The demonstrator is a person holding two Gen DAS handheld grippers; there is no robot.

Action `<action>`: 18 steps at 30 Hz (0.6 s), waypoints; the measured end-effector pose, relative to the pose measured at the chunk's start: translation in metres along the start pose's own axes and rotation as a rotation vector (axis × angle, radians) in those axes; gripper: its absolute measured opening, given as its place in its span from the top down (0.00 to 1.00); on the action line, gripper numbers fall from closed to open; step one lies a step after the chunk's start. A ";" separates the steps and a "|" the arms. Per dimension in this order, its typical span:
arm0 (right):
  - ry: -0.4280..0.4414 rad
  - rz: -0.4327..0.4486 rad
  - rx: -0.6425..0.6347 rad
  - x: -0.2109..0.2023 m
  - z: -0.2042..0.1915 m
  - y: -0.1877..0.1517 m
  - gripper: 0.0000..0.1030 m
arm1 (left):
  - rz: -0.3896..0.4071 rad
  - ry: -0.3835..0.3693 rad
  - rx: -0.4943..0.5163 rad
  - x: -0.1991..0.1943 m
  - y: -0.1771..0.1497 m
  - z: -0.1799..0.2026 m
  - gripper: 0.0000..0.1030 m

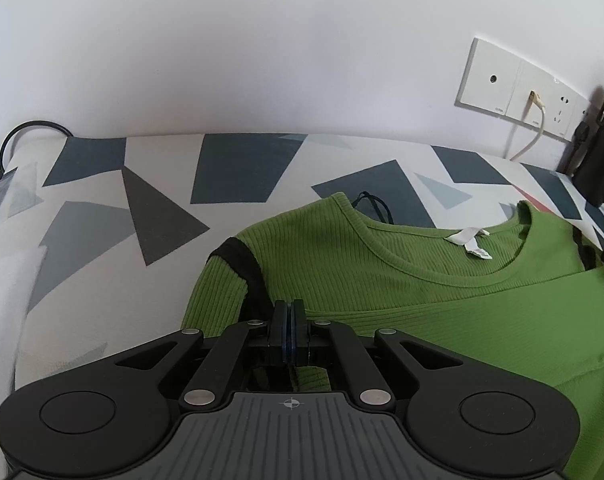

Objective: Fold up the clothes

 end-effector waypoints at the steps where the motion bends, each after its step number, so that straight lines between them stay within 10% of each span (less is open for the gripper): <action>1: -0.008 0.004 0.000 0.001 0.000 -0.001 0.96 | 0.001 0.000 0.001 0.000 0.000 0.000 0.98; 8: -0.014 0.023 0.191 -0.005 0.034 -0.001 0.93 | 0.001 -0.006 -0.006 0.000 0.000 0.000 0.98; 18: 0.081 -0.024 0.132 -0.023 0.009 -0.037 0.57 | 0.007 -0.009 -0.017 0.000 -0.001 -0.001 0.98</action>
Point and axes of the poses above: each gripper's, at about its wrist camera, not at the fingertips, and x roughly the way its jaws point, z to its right, y to its top, the point moved 5 cm from there along x, roughly the way its jaws point, and after that the axes turned 7 degrees about -y, right-handed, at the moved point
